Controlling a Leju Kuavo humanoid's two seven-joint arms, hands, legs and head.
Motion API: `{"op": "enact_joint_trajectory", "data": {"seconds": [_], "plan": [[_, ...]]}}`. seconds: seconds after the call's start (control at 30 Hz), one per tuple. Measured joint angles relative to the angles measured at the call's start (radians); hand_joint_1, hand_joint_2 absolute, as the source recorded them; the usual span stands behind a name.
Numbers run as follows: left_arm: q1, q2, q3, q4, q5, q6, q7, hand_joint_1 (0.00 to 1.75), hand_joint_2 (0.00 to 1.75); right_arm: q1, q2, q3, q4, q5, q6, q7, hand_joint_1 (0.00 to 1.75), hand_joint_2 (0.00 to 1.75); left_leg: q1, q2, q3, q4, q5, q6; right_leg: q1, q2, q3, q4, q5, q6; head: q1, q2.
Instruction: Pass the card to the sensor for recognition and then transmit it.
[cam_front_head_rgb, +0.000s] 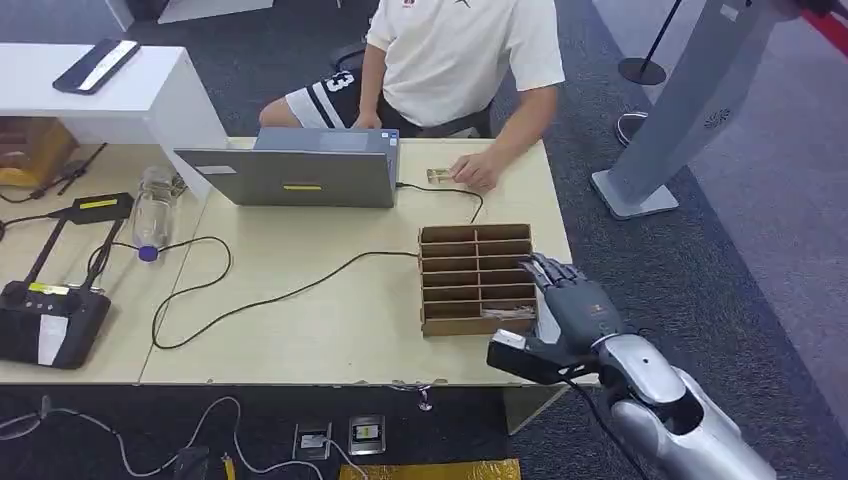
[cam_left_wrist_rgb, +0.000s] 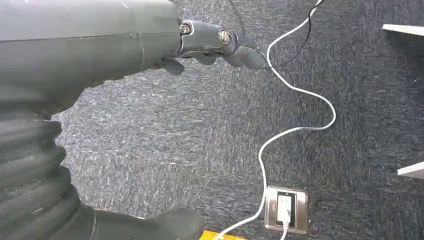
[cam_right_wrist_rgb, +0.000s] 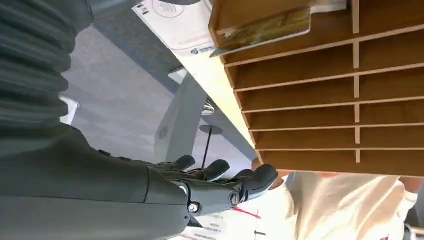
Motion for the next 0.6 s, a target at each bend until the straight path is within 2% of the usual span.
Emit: {"op": "enact_joint_trajectory", "data": {"seconds": [0.47, 0.6], "plan": [[0.001, 0.0, 0.0, 0.0, -0.002, -0.001, 0.0, 0.0, 1.75, 0.005, 0.022, 0.04, 0.053, -0.01, -0.055, -0.045, 0.0, 1.75, 0.0, 0.0, 0.0, 0.0, 0.0, 0.0, 0.0, 0.0, 0.0, 0.0, 0.0, 0.0, 0.0, 0.0], [0.001, 0.026, -0.003, 0.0, -0.034, -0.066, 0.016, 0.0, 1.75, -0.001, 0.032, 0.048, 0.066, -0.01, -0.084, -0.075, 0.0, 1.75, 0.001, 0.0, 0.0, 0.0, 0.0, 0.0, 0.001, 0.0, 0.0, 0.0, 0.0, 0.0, 0.001, 0.0]]}}
